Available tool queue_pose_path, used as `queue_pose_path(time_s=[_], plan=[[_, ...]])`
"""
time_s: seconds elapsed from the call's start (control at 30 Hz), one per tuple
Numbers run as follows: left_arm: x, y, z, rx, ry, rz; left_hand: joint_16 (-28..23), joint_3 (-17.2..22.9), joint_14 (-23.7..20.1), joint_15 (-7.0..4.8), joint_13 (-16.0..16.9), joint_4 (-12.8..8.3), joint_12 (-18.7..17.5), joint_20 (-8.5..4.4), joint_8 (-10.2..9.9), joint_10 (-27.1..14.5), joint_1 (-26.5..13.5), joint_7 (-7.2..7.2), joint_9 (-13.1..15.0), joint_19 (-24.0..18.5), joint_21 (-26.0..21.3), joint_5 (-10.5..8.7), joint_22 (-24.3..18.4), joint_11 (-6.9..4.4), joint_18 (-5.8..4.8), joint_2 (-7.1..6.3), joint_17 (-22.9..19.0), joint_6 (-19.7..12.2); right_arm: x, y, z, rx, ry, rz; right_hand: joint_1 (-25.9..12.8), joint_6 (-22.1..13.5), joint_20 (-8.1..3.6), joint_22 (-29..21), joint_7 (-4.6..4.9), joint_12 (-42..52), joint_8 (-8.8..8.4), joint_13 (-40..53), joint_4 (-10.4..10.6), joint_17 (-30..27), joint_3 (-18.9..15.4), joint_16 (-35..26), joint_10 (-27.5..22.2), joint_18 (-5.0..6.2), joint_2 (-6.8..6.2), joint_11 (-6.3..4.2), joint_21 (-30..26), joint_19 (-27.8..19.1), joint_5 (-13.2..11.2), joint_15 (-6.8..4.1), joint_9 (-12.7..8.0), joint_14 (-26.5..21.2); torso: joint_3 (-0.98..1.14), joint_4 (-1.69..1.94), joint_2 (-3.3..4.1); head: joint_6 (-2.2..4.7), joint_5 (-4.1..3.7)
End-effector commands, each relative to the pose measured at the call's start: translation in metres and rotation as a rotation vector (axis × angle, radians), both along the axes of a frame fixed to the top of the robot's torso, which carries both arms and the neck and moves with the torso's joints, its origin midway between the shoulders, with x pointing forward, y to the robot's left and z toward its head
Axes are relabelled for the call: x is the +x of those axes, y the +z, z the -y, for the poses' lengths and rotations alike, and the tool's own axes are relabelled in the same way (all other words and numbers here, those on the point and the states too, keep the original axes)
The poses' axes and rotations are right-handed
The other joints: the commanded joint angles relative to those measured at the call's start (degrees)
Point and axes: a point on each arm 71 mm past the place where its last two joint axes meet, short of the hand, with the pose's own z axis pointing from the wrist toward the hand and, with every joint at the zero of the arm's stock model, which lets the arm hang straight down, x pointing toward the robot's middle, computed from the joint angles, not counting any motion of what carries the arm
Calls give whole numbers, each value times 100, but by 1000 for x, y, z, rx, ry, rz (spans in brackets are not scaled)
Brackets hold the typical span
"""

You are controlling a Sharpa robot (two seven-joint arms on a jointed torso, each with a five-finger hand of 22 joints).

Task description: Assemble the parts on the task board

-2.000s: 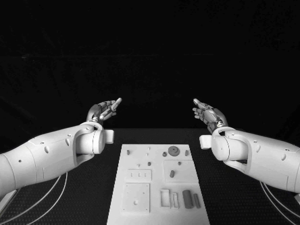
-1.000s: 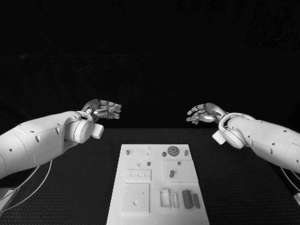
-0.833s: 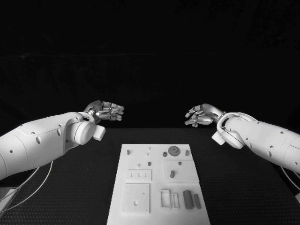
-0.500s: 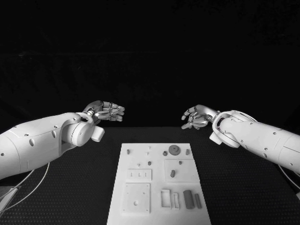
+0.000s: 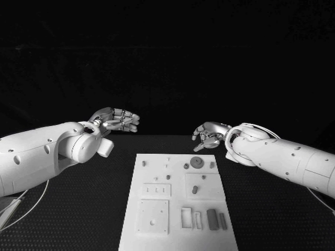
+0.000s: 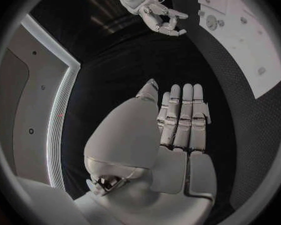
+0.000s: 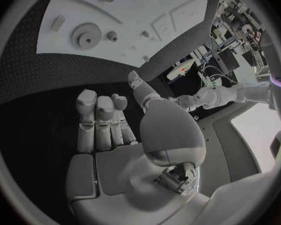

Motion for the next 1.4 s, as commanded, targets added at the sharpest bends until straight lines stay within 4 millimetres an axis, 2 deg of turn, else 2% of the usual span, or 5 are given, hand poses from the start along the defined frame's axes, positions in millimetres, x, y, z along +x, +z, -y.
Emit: queue_pose_path(time_s=[0.03, 0.43, 0.67, 1.0, 1.4], plan=[[-4, 3, 5, 9, -20, 28, -41, -38, -19, 26, 5, -9, -41, -11, -23, -49, -60, 52, 2, 12, -42, -27, -12, 10, -51, -25, 9, 5, -3, -6, -2, -107, 14, 6, -72, 23, -116, 109, -22, 155, -50, 75, -7, 94, 88, 212, 147, 400, 11, -7, 68, -7, -2, -12, -16, 177, -11, 3, 131, 14, -4], [-14, 5, 10, 10, -46, 35, -64, -36, -23, 29, 9, -10, -55, -15, -42, -65, -71, 58, 3, 15, -63, -31, -23, 18, -62, -36, 25, -1, -13, -23, -9, -183, 44, -26, -235, 22, -305, 53, 4, 464, -205, 258, 0, 752, 249, 843, 369, 400, -26, 12, 109, 288, -13, 12, -80, 694, -37, 57, 298, 60, -22], [-14, 6, 11, 9, -47, 35, -71, -35, -22, 28, 11, -11, -58, -17, -48, -68, -74, 59, 4, 19, -68, -33, -26, 20, -65, -40, 31, -2, -14, -24, -12, -164, 44, -7, -331, -115, -347, 46, 33, 577, -333, 368, 4, 849, 294, 947, 459, 400, -51, 40, 115, 359, -12, 40, -150, 762, -54, 50, 376, 70, -12], [-15, 6, 13, 11, -52, 38, -78, -33, -19, 28, 14, -10, -61, -19, -54, -70, -79, 61, 5, 24, -74, -34, -29, 21, -68, -40, 39, -3, -13, -24, -21, -162, 39, 2, -357, -31, -373, 44, 35, 631, -325, 432, 6, 855, 400, 979, 515, 400, 43, 44, 108, 385, -11, 45, -167, 767, -75, 68, 434, 84, 8], [-18, 9, 19, 6, -68, 41, -85, -30, -16, 27, 18, -11, -63, -22, -59, -69, -82, 61, 7, 29, -80, -34, -32, 22, -70, -41, 47, -1, -12, -29, -24, -197, 42, -11, -390, 165, -384, 58, 9, 622, -278, 431, 3, 821, 652, 989, 524, 400, 128, 20, 103, 389, -11, 24, -179, 751, -102, 124, 537, 73, -33]])
